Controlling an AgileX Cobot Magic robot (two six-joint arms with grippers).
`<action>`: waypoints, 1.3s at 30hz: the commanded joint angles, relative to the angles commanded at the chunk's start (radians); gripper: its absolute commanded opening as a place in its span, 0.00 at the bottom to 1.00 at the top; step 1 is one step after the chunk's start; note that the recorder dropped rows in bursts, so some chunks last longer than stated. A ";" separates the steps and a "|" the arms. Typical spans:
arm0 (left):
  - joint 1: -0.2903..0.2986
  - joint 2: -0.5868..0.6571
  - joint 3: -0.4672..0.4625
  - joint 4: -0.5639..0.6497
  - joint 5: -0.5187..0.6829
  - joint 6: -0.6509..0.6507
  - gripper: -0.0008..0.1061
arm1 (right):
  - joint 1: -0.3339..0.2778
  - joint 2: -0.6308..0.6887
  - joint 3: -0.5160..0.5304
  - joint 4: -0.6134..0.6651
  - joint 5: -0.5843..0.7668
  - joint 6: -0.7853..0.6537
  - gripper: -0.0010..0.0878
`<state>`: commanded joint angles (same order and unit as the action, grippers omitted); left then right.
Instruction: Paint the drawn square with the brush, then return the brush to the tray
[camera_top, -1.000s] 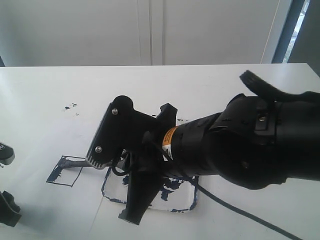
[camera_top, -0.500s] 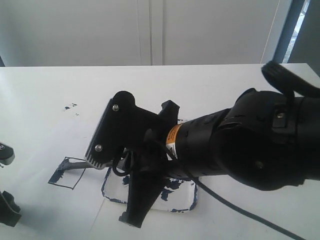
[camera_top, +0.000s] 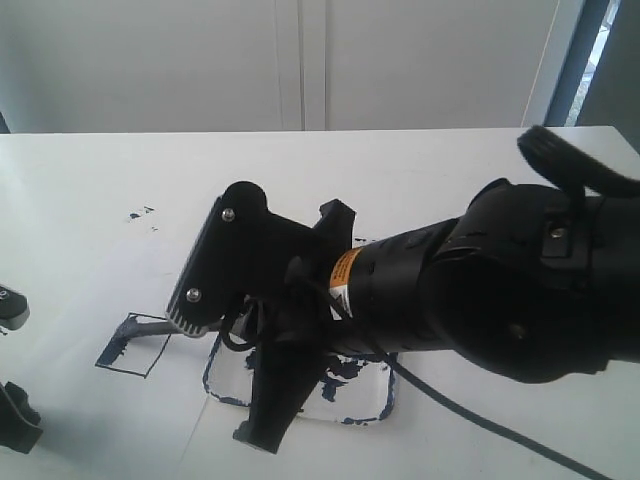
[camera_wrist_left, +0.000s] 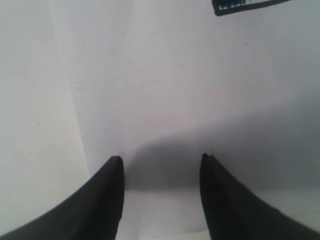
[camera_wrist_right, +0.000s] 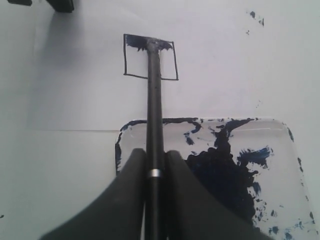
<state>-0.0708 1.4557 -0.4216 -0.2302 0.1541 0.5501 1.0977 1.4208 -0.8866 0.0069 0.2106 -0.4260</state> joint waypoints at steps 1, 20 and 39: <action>0.000 0.000 0.000 0.000 0.000 0.000 0.49 | 0.000 -0.004 0.000 0.000 0.000 0.000 0.01; 0.000 0.000 0.000 0.000 0.000 0.000 0.49 | -0.002 0.003 0.000 -0.065 0.100 0.011 0.01; 0.000 0.000 0.000 0.000 0.000 0.000 0.49 | -0.040 0.003 0.000 -0.094 0.065 0.066 0.01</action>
<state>-0.0708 1.4557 -0.4216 -0.2302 0.1541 0.5501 1.0580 1.4239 -0.8866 -0.0872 0.2756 -0.3596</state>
